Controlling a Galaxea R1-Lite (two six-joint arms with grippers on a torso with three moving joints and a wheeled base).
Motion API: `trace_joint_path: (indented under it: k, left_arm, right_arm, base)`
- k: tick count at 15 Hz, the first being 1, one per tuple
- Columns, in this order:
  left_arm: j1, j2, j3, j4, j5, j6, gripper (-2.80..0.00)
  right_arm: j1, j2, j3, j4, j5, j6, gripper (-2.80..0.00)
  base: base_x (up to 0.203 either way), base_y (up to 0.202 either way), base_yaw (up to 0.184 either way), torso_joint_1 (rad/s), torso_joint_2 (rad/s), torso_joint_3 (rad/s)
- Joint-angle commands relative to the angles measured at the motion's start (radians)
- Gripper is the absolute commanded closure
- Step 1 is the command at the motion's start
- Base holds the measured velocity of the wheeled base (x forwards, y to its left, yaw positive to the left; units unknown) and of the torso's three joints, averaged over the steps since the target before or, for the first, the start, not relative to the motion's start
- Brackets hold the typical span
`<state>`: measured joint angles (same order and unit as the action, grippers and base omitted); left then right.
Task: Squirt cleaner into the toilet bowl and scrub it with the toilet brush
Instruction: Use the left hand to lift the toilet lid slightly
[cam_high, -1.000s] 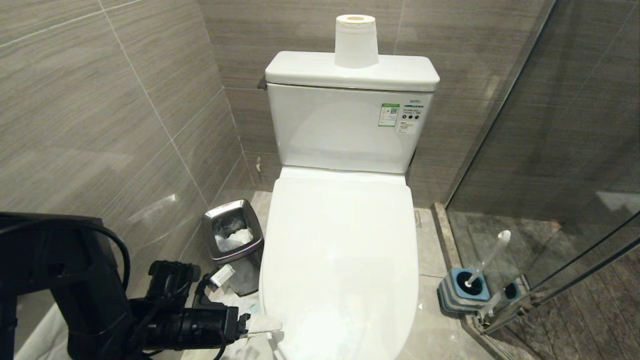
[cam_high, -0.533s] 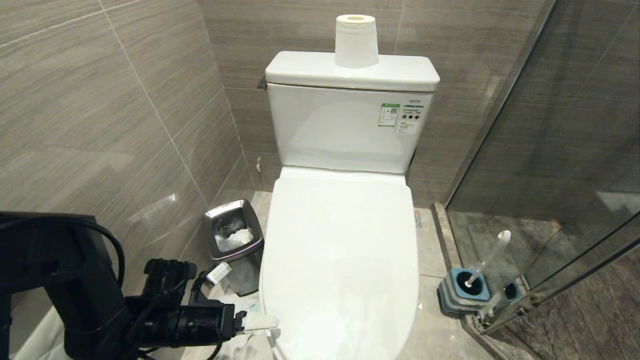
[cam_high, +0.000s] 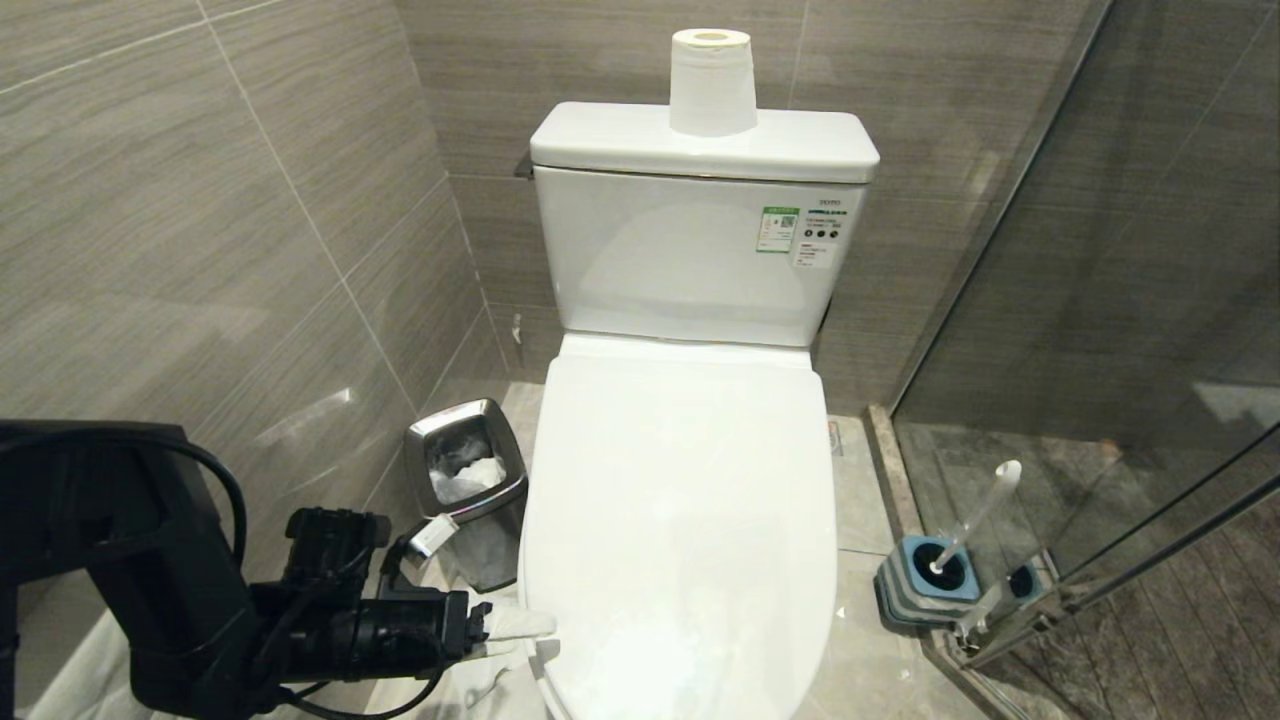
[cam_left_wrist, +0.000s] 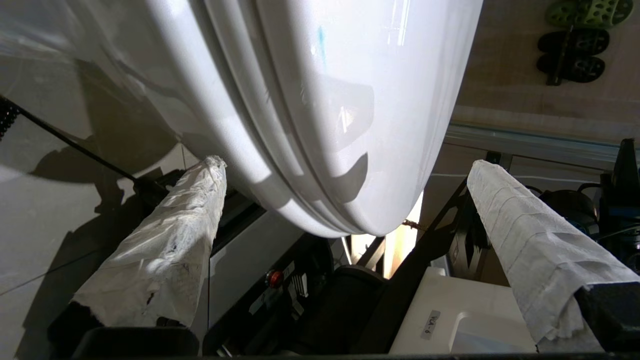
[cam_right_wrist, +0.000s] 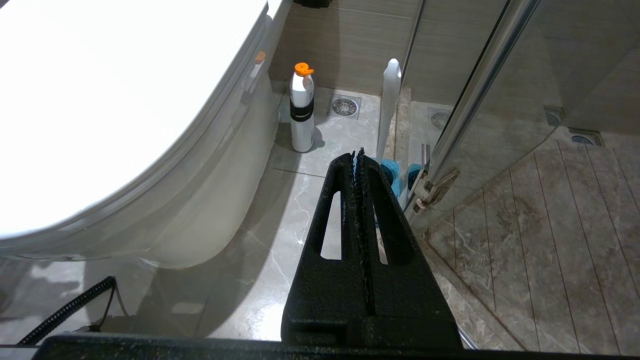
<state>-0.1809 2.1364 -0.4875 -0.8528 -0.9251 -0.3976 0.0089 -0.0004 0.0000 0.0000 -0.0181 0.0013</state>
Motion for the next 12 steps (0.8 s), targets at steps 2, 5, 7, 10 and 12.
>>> trace_joint_path:
  k: [2,5,7,10,12]
  left_arm:
    - [-0.015,0.002,-0.008,-0.005,-0.004,-0.003,-2.80]
    - [-0.017,0.007,-0.016,-0.005,-0.004,-0.003,-2.80]
    - [-0.026,0.010,-0.020,-0.005,-0.003,-0.001,-2.80]
    - [-0.043,0.014,-0.022,-0.004,0.000,0.006,-2.80]
    - [-0.043,0.018,-0.026,-0.007,0.000,0.002,-2.80]
  right_arm:
    - [0.000,0.000,0.002,0.000,0.000,0.000,0.00]
    - [0.000,0.000,0.002,0.000,0.000,0.000,0.00]
    - [0.000,0.000,0.002,0.000,0.000,0.000,0.00]
    - [0.000,0.000,0.002,0.000,0.000,0.000,0.00]
    - [0.000,0.000,0.002,0.000,0.000,0.000,0.00]
  base:
    - [0.000,0.000,0.000,0.000,0.00,0.000]
    - [0.000,0.000,0.000,0.000,0.00,0.000]
    - [0.000,0.000,0.000,0.000,0.00,0.000]
    - [0.000,0.000,0.000,0.000,0.00,0.000]
    - [0.000,0.000,0.000,0.000,0.00,0.000]
